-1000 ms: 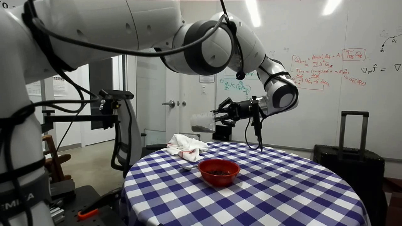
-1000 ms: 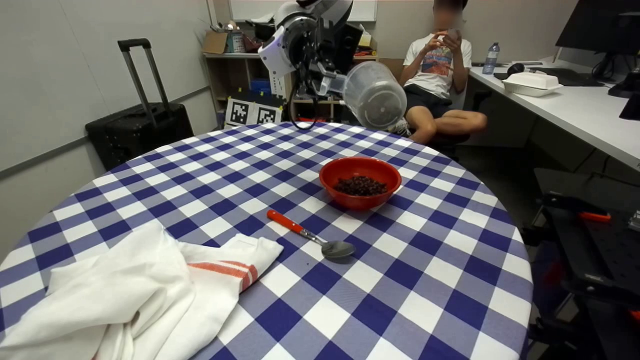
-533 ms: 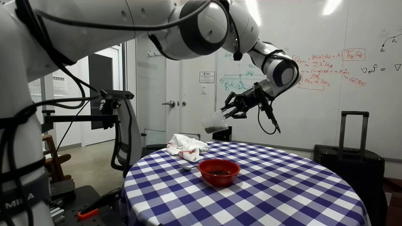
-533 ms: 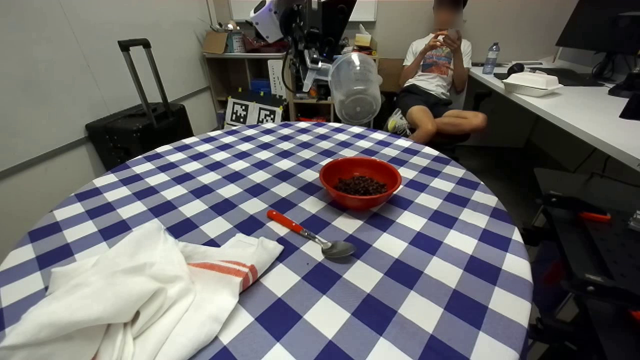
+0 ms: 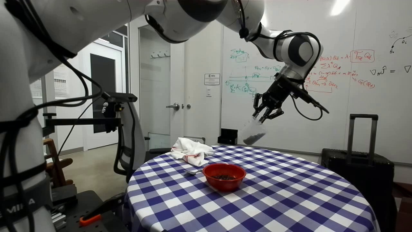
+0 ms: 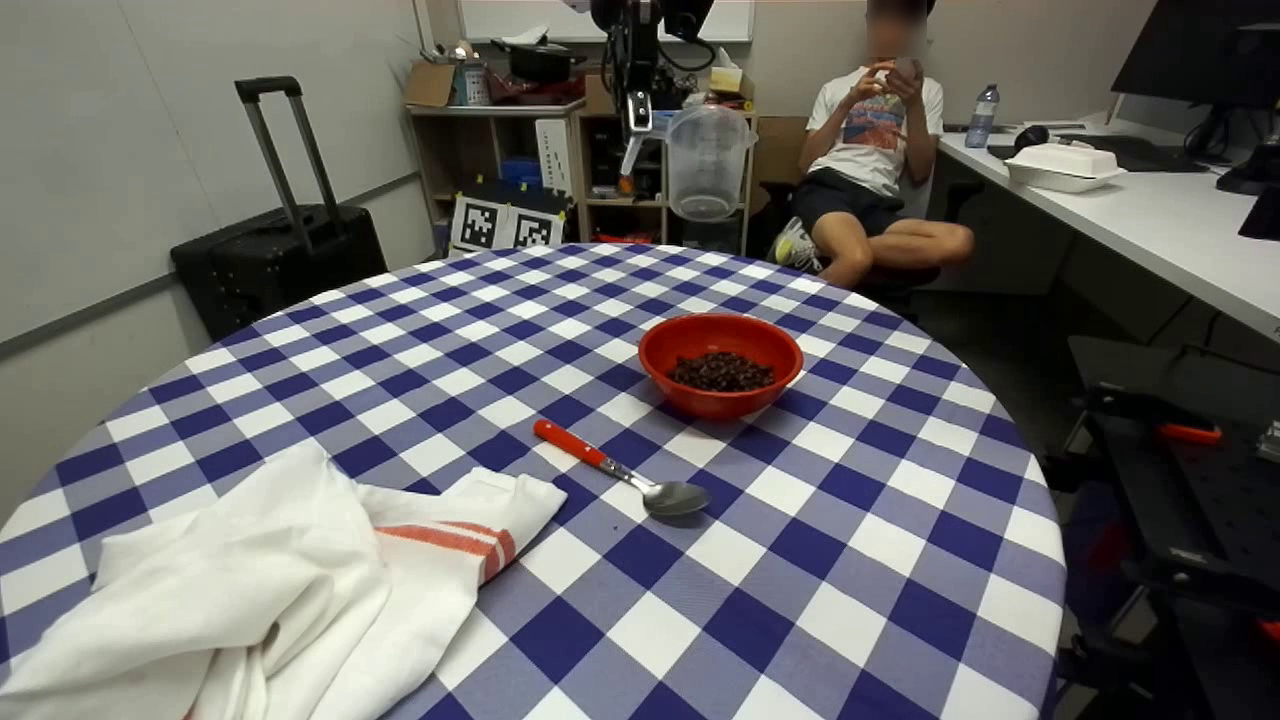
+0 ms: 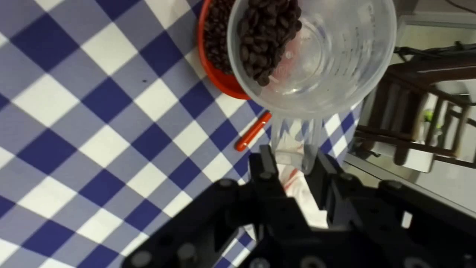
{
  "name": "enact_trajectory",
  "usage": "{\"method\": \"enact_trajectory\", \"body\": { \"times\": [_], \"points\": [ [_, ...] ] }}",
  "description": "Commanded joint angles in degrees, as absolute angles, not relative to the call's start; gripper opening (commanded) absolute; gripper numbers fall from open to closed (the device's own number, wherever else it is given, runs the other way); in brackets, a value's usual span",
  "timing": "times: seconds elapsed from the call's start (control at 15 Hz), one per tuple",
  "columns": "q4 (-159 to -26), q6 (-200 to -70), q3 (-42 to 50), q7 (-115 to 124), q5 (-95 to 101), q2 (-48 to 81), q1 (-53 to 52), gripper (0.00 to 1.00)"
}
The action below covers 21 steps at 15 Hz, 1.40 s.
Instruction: Place the contents in the clear jug into the red bowl
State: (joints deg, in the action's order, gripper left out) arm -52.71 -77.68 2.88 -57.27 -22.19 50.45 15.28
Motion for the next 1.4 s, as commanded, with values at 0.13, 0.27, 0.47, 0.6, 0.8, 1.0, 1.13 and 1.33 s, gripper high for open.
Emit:
{"method": "enact_trajectory", "body": {
  "times": [0.13,0.27,0.47,0.6,0.8,1.0,1.13,1.33],
  "points": [
    [-71.3,-98.1,8.8,-55.9,-15.2,39.8,11.4,0.06],
    [-76.6,-105.6,10.8,-54.7,-12.7,37.7,9.9,0.06],
    [-84.9,-116.7,10.3,-49.5,-5.7,34.5,9.9,0.06],
    [-90.3,-123.0,11.2,-44.2,-0.5,32.7,9.3,0.06],
    [-96.3,-129.1,12.4,-33.0,8.0,31.2,8.4,0.06],
    [-100.3,-130.3,13.0,-21.1,15.7,30.0,7.5,0.06],
    [-102.1,-129.4,12.2,-16.0,17.4,29.4,7.5,0.06],
    [-103.7,-128.5,9.7,-12.6,13.9,29.0,8.6,0.06]
  ]
}}
